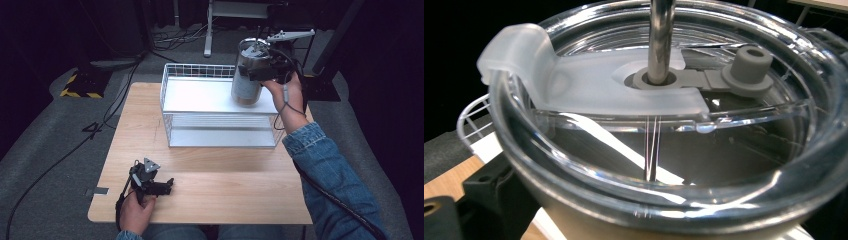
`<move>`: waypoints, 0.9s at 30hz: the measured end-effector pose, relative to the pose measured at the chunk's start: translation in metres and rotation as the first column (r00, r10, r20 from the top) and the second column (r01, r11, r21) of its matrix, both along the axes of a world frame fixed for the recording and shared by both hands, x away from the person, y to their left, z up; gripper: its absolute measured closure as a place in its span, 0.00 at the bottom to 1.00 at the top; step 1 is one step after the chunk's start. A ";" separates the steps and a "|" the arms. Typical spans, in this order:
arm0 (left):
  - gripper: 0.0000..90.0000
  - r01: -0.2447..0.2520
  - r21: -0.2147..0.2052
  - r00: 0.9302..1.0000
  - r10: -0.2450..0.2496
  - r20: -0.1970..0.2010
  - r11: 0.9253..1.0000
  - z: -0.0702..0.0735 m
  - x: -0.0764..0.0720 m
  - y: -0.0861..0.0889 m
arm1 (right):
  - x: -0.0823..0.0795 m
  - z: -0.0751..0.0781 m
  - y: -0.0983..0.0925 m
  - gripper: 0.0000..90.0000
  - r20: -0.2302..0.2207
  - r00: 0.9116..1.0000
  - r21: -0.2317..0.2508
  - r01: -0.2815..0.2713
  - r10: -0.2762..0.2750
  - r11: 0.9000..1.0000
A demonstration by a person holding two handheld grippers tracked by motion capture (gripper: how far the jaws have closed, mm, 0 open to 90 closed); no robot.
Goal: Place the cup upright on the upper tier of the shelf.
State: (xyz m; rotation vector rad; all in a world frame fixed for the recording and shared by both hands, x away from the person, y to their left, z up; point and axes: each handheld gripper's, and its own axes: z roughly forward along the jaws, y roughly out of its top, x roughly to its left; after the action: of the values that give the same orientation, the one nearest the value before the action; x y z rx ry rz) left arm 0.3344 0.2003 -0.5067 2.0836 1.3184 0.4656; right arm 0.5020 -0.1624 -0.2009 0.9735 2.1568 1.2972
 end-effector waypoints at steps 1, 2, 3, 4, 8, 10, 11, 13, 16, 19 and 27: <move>0.01 0.000 -0.001 1.000 0.000 0.000 1.000 0.000 0.000 0.000 | 0.006 -0.001 0.001 0.04 -0.009 1.000 0.003 0.008 -0.008 1.000; 0.00 0.000 -0.001 1.000 0.000 0.000 1.000 0.000 0.000 0.000 | 0.006 -0.001 0.001 0.04 -0.009 1.000 0.003 0.008 -0.008 1.000; 0.01 0.000 0.000 1.000 0.000 0.000 1.000 0.000 0.000 0.000 | 0.011 -0.002 0.002 0.04 -0.016 1.000 0.011 0.012 -0.012 1.000; 0.01 0.000 0.000 1.000 0.000 0.000 1.000 0.000 0.000 0.000 | 0.011 -0.002 0.002 0.04 -0.016 1.000 0.011 0.012 -0.012 1.000; 0.00 -0.001 -0.001 1.000 0.001 0.000 1.000 0.000 0.000 0.000 | 0.021 -0.003 0.005 0.04 -0.018 1.000 0.028 0.021 -0.020 0.999; 0.01 -0.001 -0.001 1.000 0.001 0.000 1.000 0.000 0.000 0.000 | 0.023 -0.004 0.006 0.04 -0.020 1.000 0.032 0.023 -0.022 0.999; 0.01 0.000 -0.001 1.000 0.000 0.000 1.000 0.000 0.000 0.000 | 0.026 -0.006 0.008 0.04 -0.017 1.000 0.032 0.025 -0.024 0.999; 0.01 0.000 -0.001 1.000 0.000 0.000 1.000 0.000 0.000 0.000 | 0.028 -0.008 0.011 0.04 -0.014 0.999 0.026 0.030 -0.030 0.999; 0.01 0.000 -0.001 1.000 0.000 0.000 1.000 0.000 0.000 0.000 | 0.030 -0.010 0.013 0.04 -0.013 0.999 0.022 0.029 -0.029 0.999; 0.01 0.000 -0.001 1.000 0.000 0.000 1.000 0.000 0.000 0.000 | 0.032 -0.015 0.019 0.04 -0.021 0.999 0.018 0.026 -0.026 0.999; 0.01 0.000 0.000 1.000 0.000 0.000 1.000 0.000 0.000 0.000 | 0.037 -0.024 0.022 0.04 -0.021 0.999 0.018 0.031 -0.030 0.999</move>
State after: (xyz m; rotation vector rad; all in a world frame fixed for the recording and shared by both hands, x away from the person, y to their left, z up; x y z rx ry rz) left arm 0.3344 0.2003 -0.5067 2.0834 1.3186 0.4656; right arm 0.5393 -0.1404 -0.2252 1.0277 2.1407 1.3008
